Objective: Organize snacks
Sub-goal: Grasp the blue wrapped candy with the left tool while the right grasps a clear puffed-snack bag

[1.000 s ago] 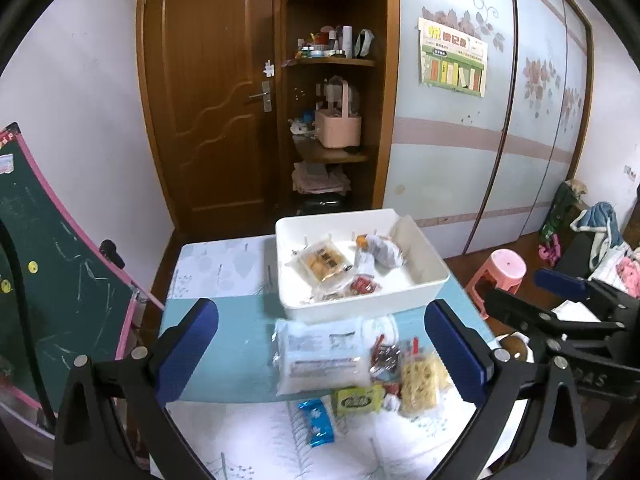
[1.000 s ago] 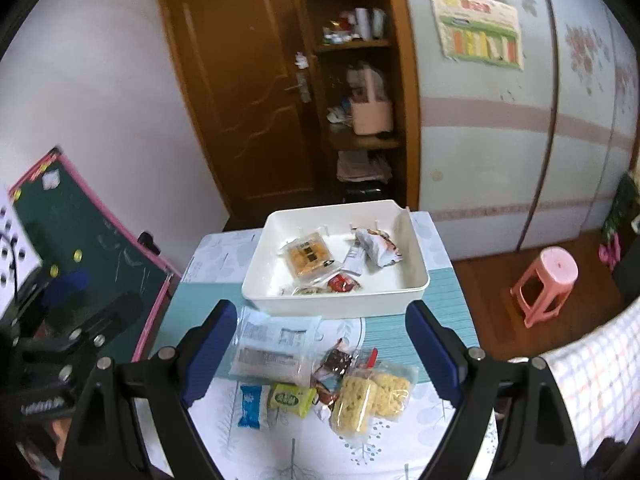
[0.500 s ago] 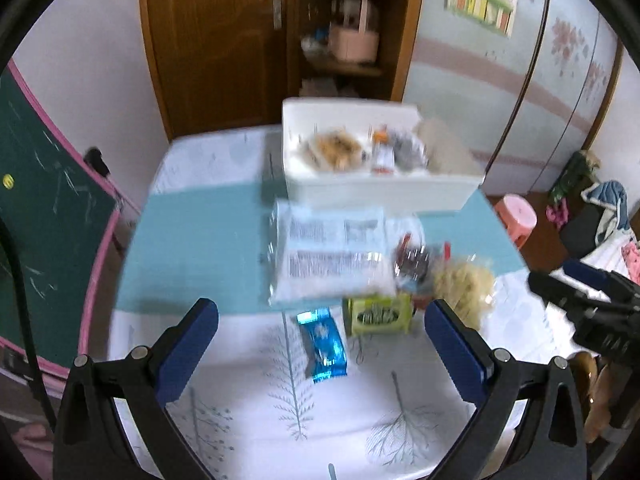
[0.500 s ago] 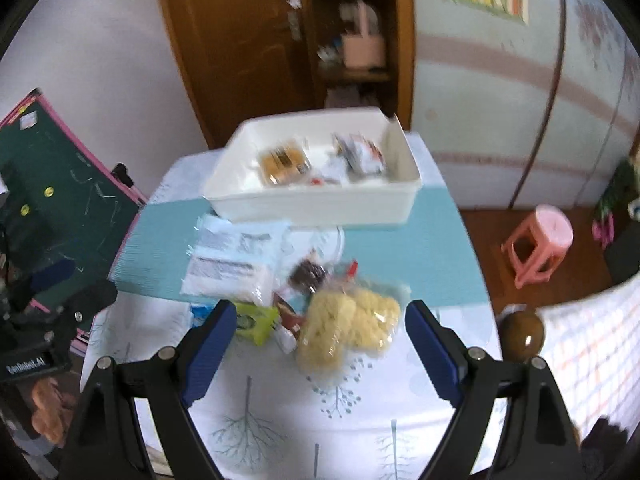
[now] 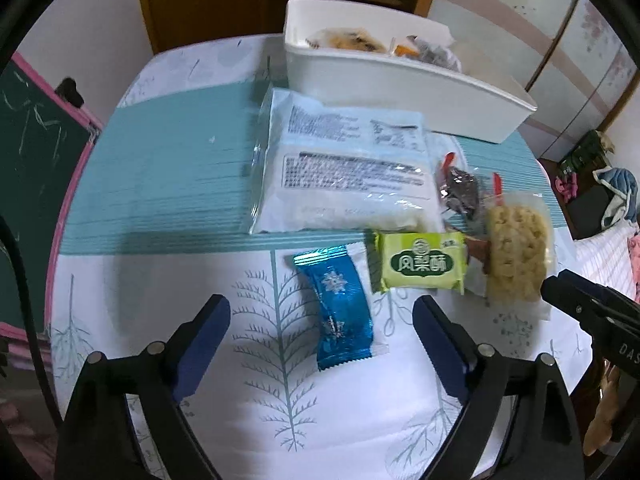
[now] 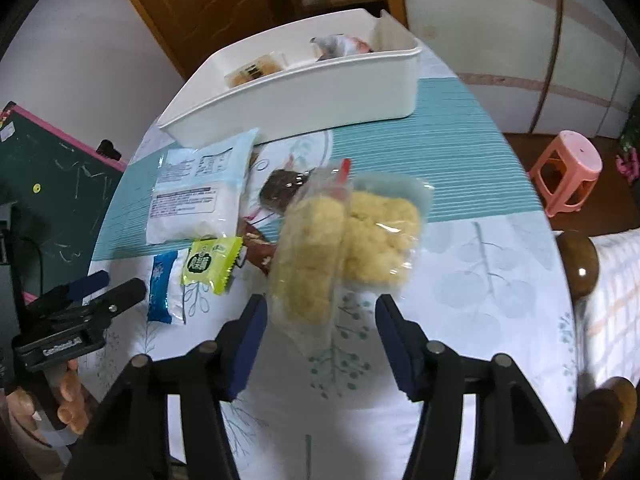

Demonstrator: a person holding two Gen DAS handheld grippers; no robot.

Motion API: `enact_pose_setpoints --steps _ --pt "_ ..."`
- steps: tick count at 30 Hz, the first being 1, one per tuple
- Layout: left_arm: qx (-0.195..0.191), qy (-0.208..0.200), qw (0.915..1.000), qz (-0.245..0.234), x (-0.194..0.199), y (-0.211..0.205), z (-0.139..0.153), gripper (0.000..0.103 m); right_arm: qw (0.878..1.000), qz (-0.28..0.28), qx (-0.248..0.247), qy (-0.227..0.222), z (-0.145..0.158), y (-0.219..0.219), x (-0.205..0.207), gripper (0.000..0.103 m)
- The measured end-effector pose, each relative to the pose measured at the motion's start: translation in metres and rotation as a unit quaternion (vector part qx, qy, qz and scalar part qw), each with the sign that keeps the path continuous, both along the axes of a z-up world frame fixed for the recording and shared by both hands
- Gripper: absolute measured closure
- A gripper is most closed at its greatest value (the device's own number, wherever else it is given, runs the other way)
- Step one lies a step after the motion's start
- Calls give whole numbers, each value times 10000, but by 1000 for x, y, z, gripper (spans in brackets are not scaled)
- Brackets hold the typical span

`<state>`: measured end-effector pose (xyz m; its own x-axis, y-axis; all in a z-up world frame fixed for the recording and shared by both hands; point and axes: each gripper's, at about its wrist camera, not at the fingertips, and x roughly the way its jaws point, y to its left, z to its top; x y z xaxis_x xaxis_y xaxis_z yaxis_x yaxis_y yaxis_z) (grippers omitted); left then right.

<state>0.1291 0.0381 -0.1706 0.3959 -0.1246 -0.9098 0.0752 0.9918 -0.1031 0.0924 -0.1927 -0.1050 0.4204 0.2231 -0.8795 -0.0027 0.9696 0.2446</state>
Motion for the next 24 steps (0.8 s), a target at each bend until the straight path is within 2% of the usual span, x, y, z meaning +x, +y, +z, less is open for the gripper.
enact_pose_setpoints --steps 2,11,14,18,24 --pt "-28 65 10000 10 3 1 -4 18 10000 77 15 6 -1 5 5 49" --pt "-166 248 9996 -28 12 -3 -16 27 9997 167 139 56 -7 10 18 52" --pt "-193 260 9994 -74 13 -6 -18 29 9996 134 226 74 -10 7 20 55" --pt "-271 304 9991 -130 14 -9 -20 37 9997 146 210 29 -10 8 19 70" --pt "-257 358 9990 -126 14 -11 -24 42 9998 101 180 41 -15 7 20 72"
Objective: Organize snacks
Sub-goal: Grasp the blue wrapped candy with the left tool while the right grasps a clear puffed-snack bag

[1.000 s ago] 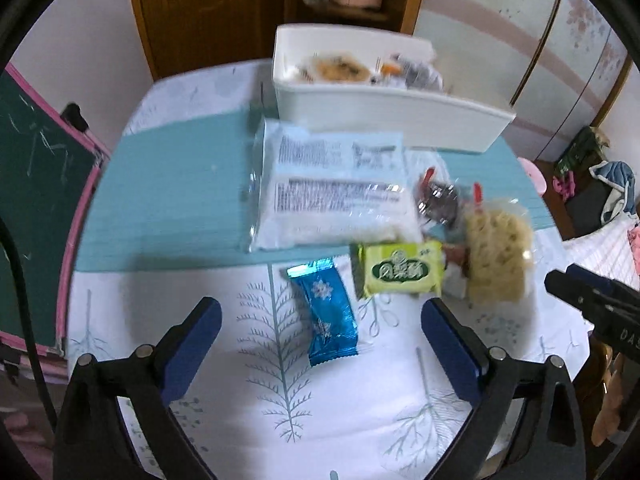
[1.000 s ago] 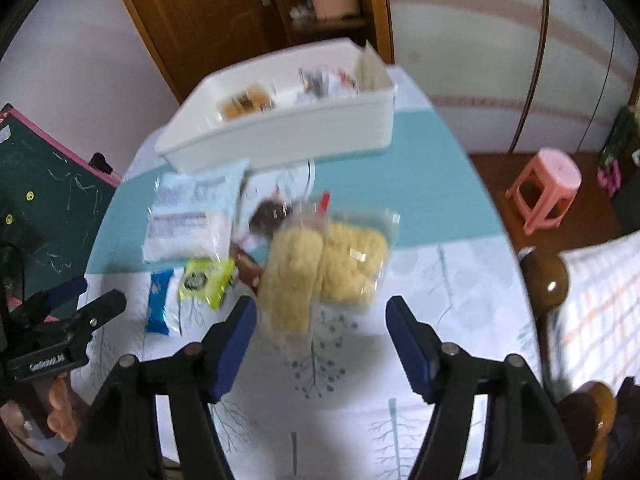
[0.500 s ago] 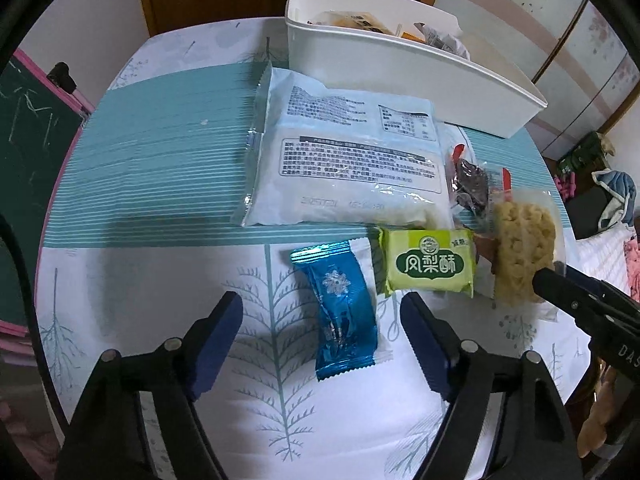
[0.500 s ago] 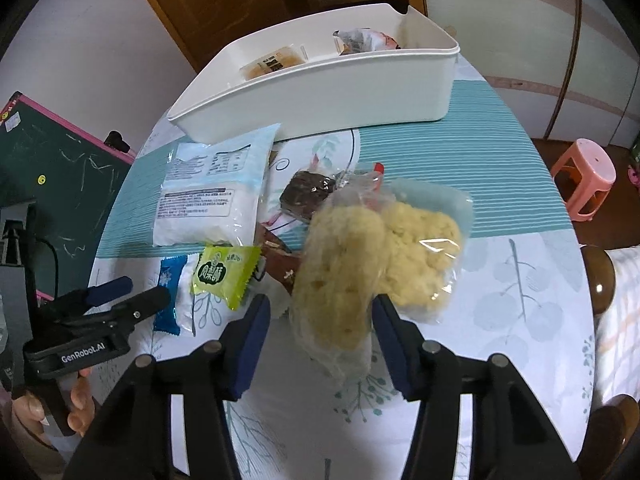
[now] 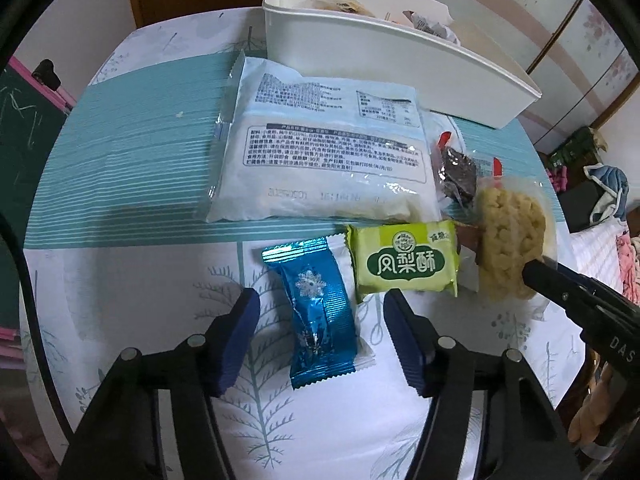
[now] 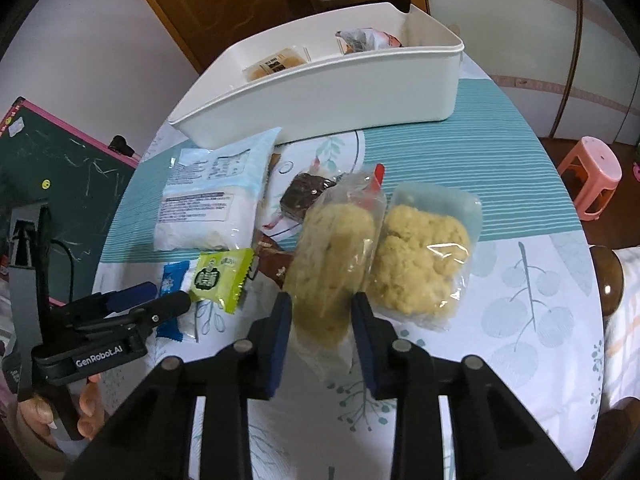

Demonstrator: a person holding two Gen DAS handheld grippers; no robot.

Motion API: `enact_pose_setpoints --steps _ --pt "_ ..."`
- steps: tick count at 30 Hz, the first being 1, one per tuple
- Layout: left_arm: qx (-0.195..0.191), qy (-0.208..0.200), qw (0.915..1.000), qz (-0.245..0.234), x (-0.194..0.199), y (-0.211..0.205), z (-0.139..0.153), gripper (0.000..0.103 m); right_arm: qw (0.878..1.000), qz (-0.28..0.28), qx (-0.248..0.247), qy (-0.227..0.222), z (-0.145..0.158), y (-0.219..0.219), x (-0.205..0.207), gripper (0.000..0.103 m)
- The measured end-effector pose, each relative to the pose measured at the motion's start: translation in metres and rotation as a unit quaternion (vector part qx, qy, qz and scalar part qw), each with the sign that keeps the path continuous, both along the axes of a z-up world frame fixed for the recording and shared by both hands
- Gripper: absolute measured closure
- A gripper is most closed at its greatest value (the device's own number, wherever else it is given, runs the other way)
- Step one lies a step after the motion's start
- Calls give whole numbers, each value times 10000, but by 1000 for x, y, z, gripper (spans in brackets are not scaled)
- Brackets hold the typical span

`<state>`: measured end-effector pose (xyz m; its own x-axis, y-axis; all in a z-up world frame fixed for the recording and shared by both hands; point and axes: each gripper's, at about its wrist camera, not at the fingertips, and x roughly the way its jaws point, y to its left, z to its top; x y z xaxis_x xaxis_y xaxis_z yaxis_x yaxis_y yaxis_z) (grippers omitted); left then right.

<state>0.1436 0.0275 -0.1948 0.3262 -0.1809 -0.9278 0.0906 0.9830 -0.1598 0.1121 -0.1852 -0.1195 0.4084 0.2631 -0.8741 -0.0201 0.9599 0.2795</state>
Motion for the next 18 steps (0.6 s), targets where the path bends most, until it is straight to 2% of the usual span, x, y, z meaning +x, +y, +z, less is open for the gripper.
enact_pose_setpoints --steps 3,7,8,15,18 --pt "-6 97 10000 -6 0 0 -4 48 9995 -160 266 99 -7 -9 1 71" --pt "54 143 9999 -37 0 -1 -7 61 9984 -271 473 171 -12 -14 4 70" --pt "71 127 9999 -52 -1 -1 -7 68 9982 -271 489 196 -13 -13 4 69" --pt "50 130 9999 -12 -4 -1 -4 75 9980 -198 549 258 -21 -7 6 68" --pt "61 115 9999 1 -8 -1 -4 77 9977 -164 613 219 -21 -8 5 72"
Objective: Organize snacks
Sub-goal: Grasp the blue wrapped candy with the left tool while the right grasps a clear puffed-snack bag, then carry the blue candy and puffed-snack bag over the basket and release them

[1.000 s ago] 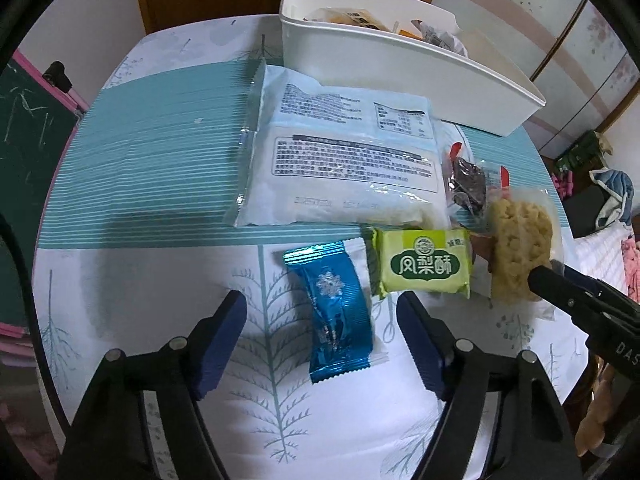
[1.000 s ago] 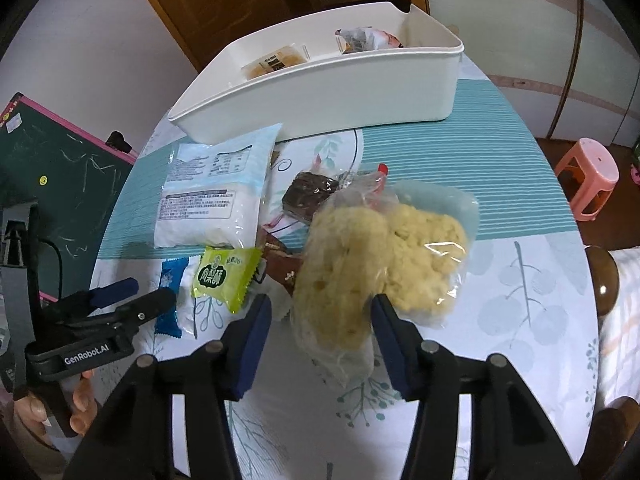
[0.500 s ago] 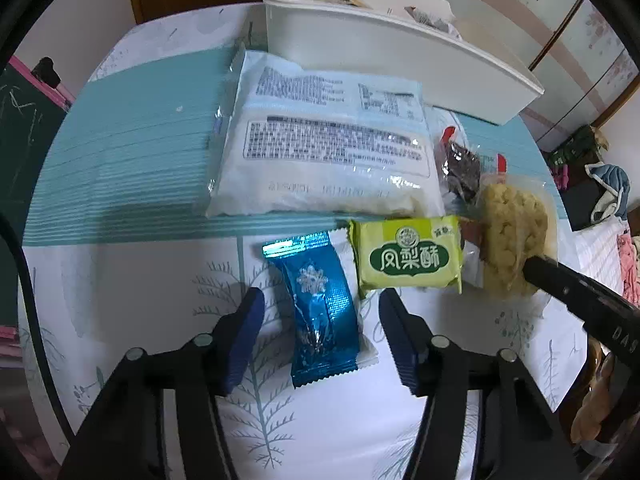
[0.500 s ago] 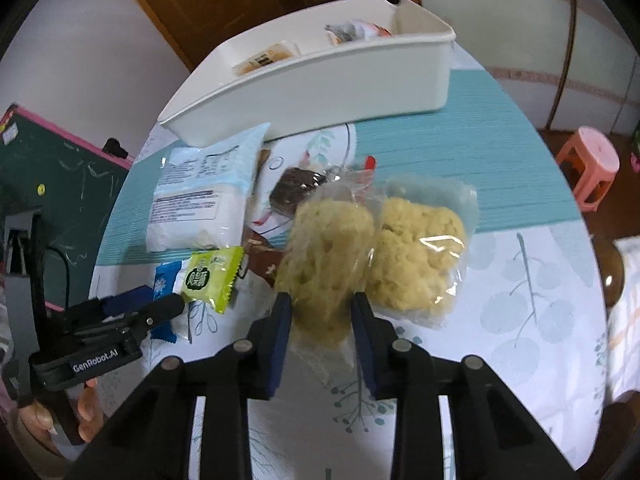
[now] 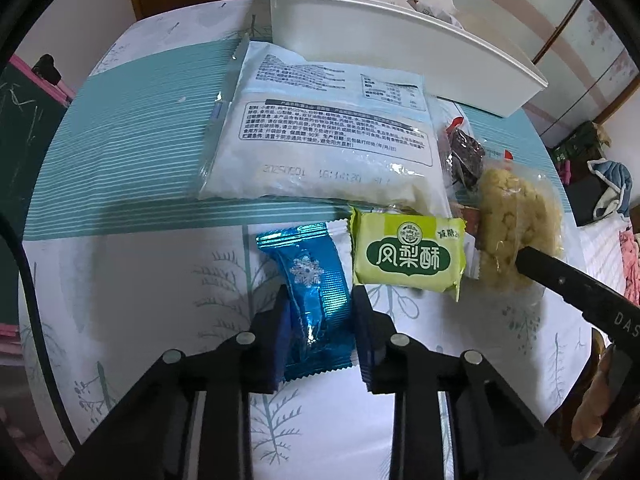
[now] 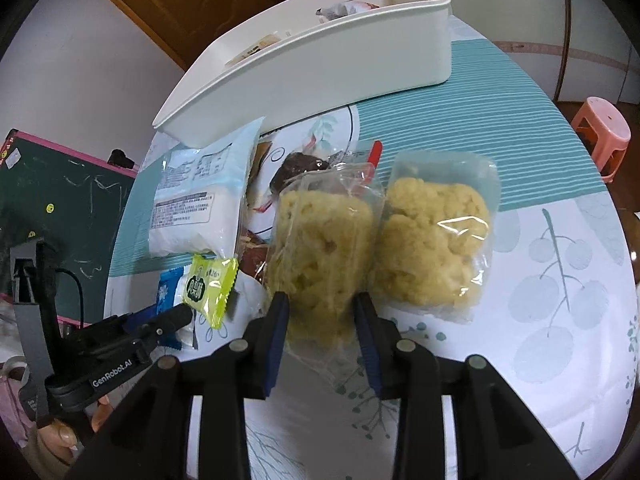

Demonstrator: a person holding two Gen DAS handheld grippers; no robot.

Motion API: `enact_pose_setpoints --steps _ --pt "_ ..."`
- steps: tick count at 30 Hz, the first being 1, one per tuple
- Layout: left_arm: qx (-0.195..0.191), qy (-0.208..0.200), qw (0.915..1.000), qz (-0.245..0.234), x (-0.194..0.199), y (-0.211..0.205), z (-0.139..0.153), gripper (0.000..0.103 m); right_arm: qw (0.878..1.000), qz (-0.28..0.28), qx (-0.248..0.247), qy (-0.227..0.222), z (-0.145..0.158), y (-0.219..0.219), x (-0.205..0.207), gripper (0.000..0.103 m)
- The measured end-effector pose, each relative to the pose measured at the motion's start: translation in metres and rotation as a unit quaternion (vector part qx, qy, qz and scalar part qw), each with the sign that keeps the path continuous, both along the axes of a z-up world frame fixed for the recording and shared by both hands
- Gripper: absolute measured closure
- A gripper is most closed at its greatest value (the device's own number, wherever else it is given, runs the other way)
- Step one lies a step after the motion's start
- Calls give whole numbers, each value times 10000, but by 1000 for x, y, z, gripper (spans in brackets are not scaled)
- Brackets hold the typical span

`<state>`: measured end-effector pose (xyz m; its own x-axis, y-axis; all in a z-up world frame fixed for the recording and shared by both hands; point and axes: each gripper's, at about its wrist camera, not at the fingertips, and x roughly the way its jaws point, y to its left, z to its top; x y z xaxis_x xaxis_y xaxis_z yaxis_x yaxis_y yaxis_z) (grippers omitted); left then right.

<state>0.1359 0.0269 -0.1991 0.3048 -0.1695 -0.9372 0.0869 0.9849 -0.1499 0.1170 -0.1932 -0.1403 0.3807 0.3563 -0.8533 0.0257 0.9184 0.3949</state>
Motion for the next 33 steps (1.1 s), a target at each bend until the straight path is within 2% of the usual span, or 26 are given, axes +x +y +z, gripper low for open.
enact_pose_setpoints --steps 3,10,16,21,27,33 --pt "18 -93 10000 2 -3 2 6 78 9998 47 49 -171 7 0 -6 78" --pt "151 -605 9980 -104 -13 2 39 78 9985 205 115 -497 30 9 -16 79" --pt "196 -1016 9943 -252 -18 -3 70 78 9942 323 153 -1013 69 14 -22 79" --pt "84 -1310 9908 -316 -15 -2 104 78 9887 339 191 -1445 103 13 -22 79" --pt "186 -1789 9825 -487 -1 -10 149 78 9813 295 136 -1900 139 8 -17 79" --pt "322 -2261 9717 -612 30 -12 204 78 9698 233 -171 -2420 182 3 -2 79"
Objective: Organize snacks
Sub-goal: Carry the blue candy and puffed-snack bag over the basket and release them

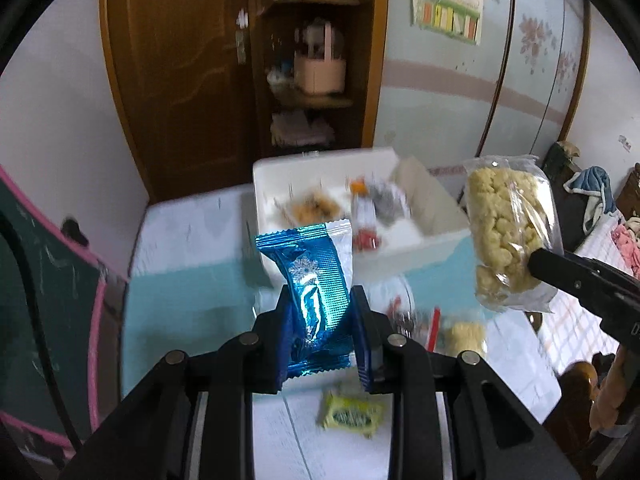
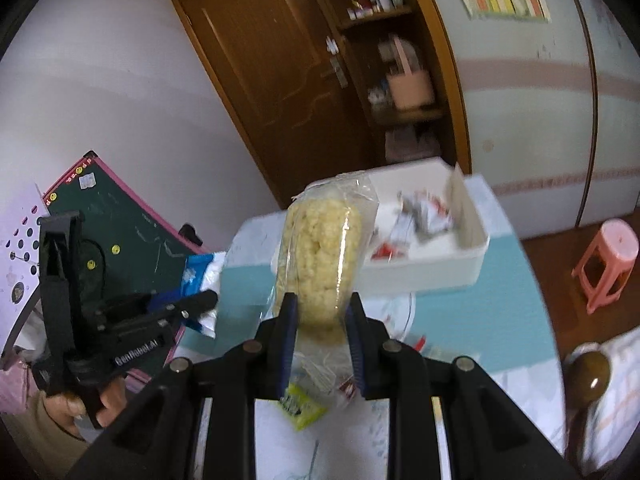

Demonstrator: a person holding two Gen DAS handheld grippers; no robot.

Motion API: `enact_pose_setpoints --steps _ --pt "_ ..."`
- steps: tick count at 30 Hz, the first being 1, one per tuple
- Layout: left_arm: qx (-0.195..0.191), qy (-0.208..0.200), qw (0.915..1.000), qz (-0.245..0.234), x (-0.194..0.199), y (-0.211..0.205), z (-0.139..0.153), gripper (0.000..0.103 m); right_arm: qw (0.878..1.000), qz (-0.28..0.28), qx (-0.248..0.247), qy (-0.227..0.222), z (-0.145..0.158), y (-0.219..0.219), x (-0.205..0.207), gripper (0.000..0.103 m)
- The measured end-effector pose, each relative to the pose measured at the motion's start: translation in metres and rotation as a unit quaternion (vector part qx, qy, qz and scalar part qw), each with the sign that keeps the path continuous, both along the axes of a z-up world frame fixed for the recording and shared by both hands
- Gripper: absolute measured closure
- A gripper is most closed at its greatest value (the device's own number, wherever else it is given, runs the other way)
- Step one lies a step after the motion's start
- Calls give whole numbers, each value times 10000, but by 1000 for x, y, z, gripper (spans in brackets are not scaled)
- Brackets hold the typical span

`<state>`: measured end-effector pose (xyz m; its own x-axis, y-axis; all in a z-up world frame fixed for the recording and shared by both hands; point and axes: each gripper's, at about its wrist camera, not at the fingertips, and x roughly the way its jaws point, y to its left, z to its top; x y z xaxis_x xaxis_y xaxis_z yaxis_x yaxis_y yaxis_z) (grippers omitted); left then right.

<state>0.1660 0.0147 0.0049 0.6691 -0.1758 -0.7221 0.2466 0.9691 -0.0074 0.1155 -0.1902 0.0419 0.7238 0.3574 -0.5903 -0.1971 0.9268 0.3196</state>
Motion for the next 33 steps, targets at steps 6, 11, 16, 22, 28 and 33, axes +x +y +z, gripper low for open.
enact_pose_setpoints --steps 6,11,16,22,28,33 --pt "106 -538 9985 42 43 -9 64 78 9971 -231 -407 -593 51 -8 30 79" --pt "144 -712 9973 116 78 -21 92 78 9914 -465 -644 -1042 93 -13 59 79" --pt "217 -612 9977 192 117 -35 90 78 9861 -649 -943 -1202 112 -12 92 79" --pt "241 -209 9991 296 168 -49 52 78 9881 -755 -1030 -862 98 -15 134 79" --pt "215 193 9990 336 206 -61 12 78 9924 -785 -904 -300 61 -21 171 79" --pt "200 478 9980 364 226 -68 -19 77 9938 -743 -829 55 33 -20 186 79"
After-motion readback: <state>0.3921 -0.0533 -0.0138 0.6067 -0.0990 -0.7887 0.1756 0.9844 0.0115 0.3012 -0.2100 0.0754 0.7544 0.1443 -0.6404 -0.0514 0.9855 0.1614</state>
